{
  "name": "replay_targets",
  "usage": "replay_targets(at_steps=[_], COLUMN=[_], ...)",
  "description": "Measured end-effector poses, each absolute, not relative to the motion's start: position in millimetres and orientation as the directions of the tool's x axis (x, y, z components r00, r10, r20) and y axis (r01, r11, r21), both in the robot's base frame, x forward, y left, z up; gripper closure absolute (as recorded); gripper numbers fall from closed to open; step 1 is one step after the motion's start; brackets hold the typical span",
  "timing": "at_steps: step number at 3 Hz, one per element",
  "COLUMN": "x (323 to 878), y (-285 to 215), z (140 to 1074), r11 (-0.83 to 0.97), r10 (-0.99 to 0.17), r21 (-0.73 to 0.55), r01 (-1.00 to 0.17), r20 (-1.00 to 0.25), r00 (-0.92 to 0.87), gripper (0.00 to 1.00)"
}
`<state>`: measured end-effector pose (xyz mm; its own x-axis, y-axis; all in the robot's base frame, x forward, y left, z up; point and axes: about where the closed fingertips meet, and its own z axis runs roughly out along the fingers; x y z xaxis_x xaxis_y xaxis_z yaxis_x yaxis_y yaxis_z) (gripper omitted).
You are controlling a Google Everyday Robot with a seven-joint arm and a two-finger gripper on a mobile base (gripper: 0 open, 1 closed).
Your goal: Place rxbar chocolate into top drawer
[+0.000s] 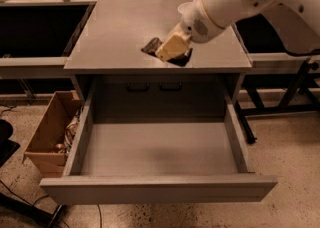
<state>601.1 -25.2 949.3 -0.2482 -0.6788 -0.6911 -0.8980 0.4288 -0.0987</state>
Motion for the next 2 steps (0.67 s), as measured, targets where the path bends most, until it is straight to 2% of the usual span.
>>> replay_targets(at_steps=[1, 2], x=[549, 537], y=[-49, -72], z=[873, 782], r11=[0.370, 0.378], r10=[-0.649, -0.586], r21=[0.068, 0.184], r01=[-0.927, -0.907], r20=[-0.694, -0.712], r00=[-0.310, -0.388], gripper=[1.00, 1.00])
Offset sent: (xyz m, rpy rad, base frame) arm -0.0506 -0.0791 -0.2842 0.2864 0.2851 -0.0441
